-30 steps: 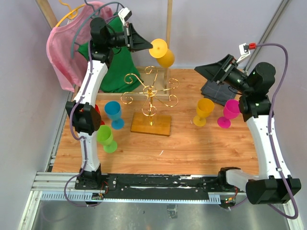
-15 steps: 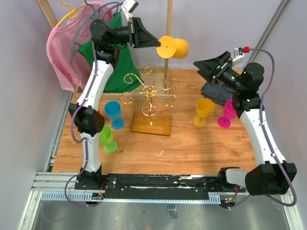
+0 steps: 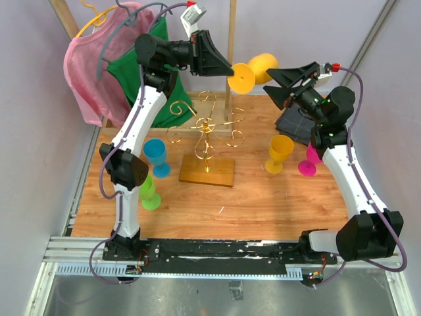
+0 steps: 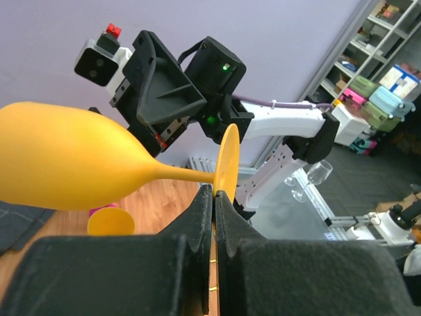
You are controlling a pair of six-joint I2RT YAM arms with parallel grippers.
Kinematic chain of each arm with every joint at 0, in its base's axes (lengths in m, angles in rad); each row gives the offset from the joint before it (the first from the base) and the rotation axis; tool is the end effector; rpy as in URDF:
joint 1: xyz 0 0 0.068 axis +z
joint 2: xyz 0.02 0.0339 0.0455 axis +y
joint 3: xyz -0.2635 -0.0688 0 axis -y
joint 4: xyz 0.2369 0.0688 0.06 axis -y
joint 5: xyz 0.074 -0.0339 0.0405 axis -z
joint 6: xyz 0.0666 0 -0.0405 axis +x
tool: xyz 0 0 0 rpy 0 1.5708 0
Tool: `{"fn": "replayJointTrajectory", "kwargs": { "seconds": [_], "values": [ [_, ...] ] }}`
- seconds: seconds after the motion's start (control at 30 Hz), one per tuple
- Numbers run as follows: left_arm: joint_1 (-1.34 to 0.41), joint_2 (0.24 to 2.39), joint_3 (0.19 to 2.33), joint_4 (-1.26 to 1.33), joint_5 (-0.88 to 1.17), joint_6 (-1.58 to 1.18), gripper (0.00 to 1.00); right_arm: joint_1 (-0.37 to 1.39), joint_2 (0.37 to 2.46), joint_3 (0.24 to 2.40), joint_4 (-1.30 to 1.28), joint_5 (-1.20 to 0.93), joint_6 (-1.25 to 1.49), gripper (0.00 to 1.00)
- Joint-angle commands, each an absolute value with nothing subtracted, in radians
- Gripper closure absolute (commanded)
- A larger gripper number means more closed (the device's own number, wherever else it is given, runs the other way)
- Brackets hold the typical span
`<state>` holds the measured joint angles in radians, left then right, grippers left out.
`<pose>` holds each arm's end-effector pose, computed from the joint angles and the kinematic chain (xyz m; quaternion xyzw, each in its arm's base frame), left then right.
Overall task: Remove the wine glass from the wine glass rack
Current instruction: Place the wine glass at the center of the board.
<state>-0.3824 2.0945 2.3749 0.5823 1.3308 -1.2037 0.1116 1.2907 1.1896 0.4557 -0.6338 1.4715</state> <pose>0.3667 -0.2172 0.5331 0.4221 0.4812 -0.6759 0.3652 0.3023 0.0736 0.4468 0.1424 0.5829 0.6799 0.4214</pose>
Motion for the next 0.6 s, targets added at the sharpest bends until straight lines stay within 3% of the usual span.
{"fn": "replayJointTrajectory", "kwargs": {
  "seconds": [0.0, 0.57],
  "values": [
    [-0.401, 2.036, 2.373, 0.626, 1.352, -1.114, 1.00, 0.130, 1.283, 1.191, 0.550, -0.580, 1.571, 0.02],
    [-0.470, 1.974, 2.263, 0.629, 1.479, -0.927, 1.00, 0.207, 1.349, 1.136, 0.714, -0.472, 1.749, 0.02]
  ]
}}
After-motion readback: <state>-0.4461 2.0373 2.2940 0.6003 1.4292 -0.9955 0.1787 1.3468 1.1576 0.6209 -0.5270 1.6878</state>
